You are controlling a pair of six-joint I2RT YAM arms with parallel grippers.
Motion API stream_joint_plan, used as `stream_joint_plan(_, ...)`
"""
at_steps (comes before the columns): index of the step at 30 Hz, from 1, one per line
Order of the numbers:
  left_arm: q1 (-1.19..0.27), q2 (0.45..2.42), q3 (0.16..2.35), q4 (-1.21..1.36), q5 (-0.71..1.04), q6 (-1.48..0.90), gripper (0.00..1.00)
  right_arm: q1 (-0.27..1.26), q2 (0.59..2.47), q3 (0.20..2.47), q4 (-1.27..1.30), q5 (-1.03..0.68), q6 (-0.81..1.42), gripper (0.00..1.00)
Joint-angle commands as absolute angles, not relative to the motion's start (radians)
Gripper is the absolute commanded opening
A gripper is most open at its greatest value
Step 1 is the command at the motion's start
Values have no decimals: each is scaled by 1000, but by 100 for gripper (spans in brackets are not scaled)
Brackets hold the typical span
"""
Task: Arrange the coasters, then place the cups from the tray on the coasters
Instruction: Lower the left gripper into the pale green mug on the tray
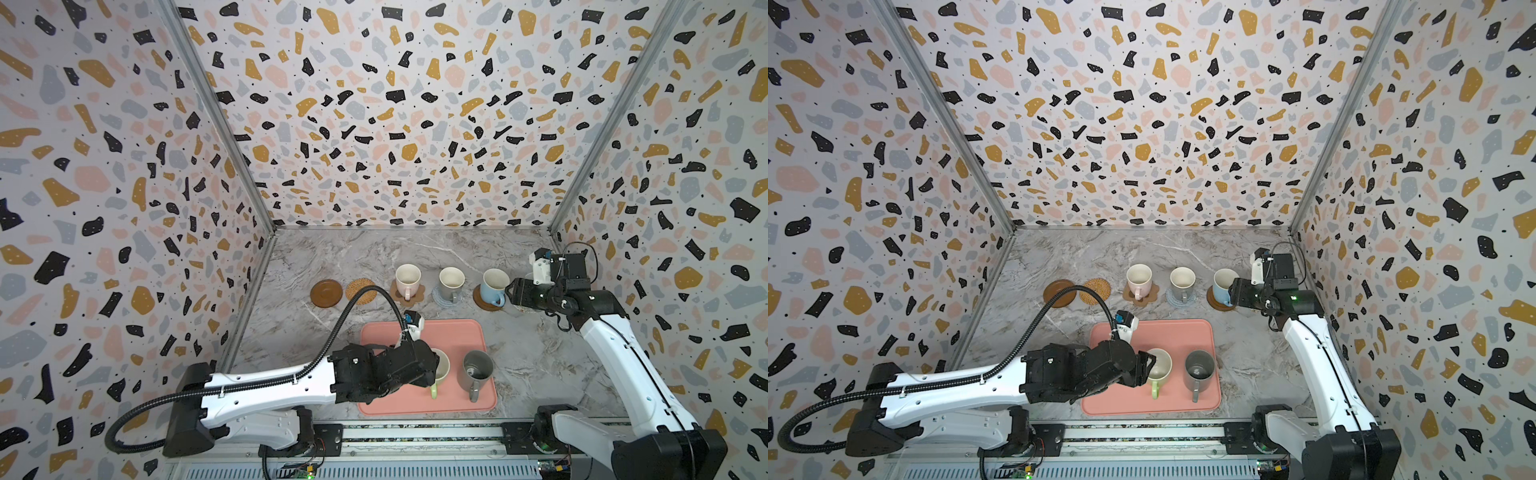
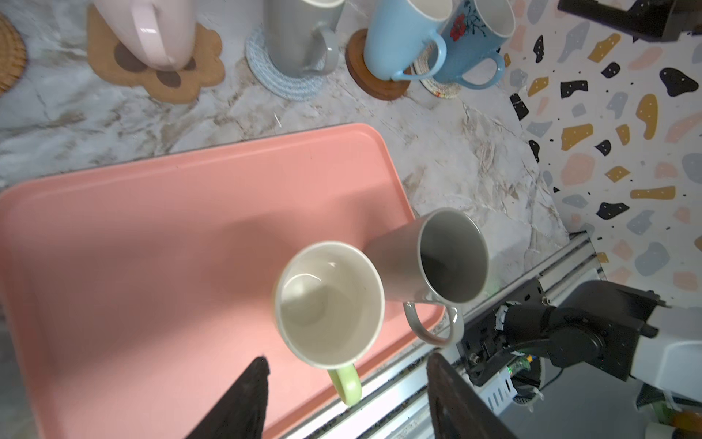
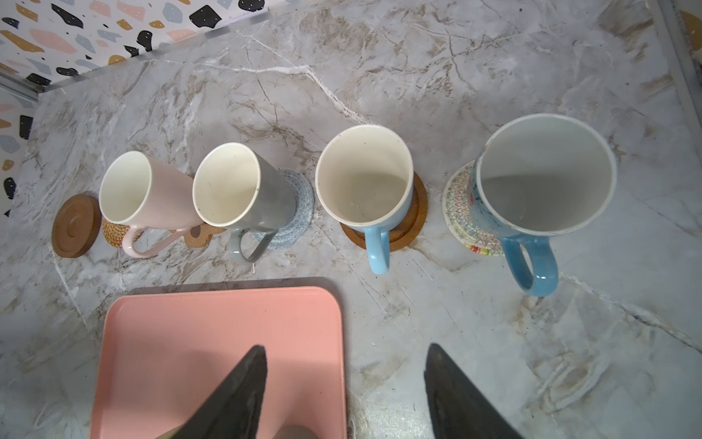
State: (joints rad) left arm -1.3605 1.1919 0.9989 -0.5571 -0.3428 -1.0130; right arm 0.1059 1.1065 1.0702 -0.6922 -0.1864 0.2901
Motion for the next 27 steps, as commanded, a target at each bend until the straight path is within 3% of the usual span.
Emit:
stream_joint_plan(1,-1411,1195,987,-561,-353,-1103,67,115,1097,1085,-677,-192,291,68)
stream_joint_plan(11,-1509,1281,936,-515,-269,-1194,64,117,1091,1068,-663,-195,296,68)
stream_joint_plan(27,-1440,1401,911,-456,-240,-1162,52,118,1079,1054,-668,-193,299,68)
